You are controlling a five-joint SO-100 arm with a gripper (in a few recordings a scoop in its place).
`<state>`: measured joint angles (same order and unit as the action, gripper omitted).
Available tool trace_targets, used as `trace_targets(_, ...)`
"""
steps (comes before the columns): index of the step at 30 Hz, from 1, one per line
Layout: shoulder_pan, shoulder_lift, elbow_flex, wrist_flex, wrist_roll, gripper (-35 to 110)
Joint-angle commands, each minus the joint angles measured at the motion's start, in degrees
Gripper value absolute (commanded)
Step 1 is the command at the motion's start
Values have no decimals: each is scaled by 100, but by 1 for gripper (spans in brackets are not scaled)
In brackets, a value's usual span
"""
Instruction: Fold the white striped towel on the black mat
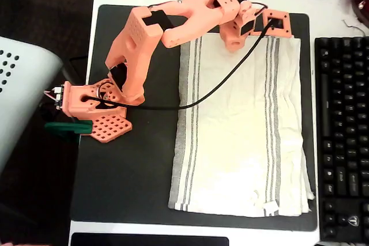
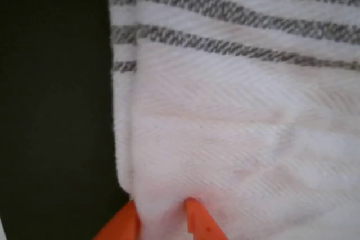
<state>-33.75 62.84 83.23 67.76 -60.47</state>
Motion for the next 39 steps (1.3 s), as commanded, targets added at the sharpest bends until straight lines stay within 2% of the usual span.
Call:
trace_targets(1, 18, 185, 316, -88, -79, 4)
trace_targets(4, 18, 352, 387, -105, -53, 0)
trace_targets(12, -334, 896, 123, -44, 123, 0)
trace_targets(24, -1011, 703, -1362, 905, 316, 0)
trace_targets(31, -624, 1529, -1160, 1731, 281, 0)
trace_targets(39, 431, 3718, 272, 2312, -141, 0)
